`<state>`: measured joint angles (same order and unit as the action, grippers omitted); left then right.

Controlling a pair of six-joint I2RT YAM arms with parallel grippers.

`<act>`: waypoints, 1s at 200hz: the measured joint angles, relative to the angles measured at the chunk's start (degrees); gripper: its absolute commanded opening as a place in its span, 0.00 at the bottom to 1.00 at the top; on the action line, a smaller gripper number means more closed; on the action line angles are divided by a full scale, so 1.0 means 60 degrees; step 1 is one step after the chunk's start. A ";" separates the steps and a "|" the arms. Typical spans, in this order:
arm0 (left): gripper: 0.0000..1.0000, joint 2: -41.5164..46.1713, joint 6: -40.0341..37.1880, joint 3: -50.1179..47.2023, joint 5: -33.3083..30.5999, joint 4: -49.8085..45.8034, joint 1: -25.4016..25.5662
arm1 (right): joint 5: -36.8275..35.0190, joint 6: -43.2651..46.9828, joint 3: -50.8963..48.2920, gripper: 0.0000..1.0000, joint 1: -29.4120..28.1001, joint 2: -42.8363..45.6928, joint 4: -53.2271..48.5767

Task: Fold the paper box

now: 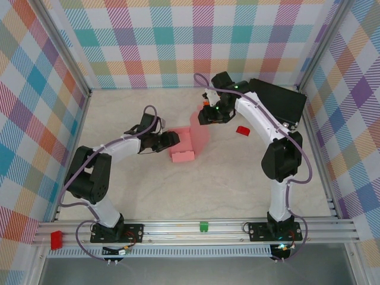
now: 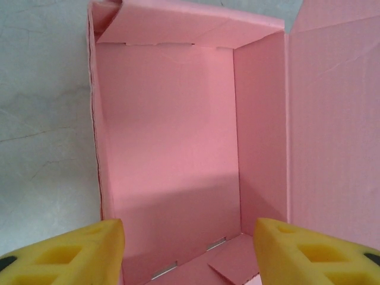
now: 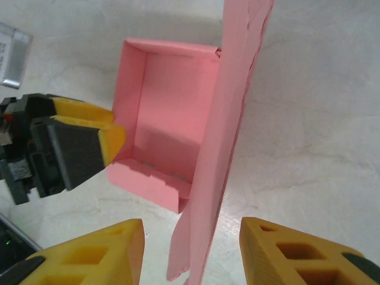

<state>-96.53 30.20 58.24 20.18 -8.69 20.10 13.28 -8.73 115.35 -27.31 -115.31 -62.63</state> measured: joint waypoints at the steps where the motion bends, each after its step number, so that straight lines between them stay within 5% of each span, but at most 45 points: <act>1: 0.63 0.0011 0.0004 -0.0004 0.0000 0.0004 0.0000 | -0.0011 0.0000 0.0000 0.47 0.0000 0.0004 0.0004; 40: 0.67 0.0925 0.0040 0.0000 -0.0015 0.0000 0.0000 | -0.0452 -0.0182 0.0000 0.49 0.0000 0.0142 0.0255; 101: 0.77 0.1450 0.0073 -0.0102 -0.1818 -0.0361 0.0000 | -0.1315 -0.0648 -0.1559 0.55 0.0109 0.1479 0.1191; 200: 0.67 -0.0335 0.0801 -0.0696 -0.0426 0.0812 0.0182 | -0.1767 -0.1351 -0.6677 0.59 0.0506 0.4962 0.2783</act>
<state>-98.54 35.00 54.06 17.63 -3.81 21.19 2.68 -16.84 75.29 -24.27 -85.54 -45.93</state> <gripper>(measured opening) 0.686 0.592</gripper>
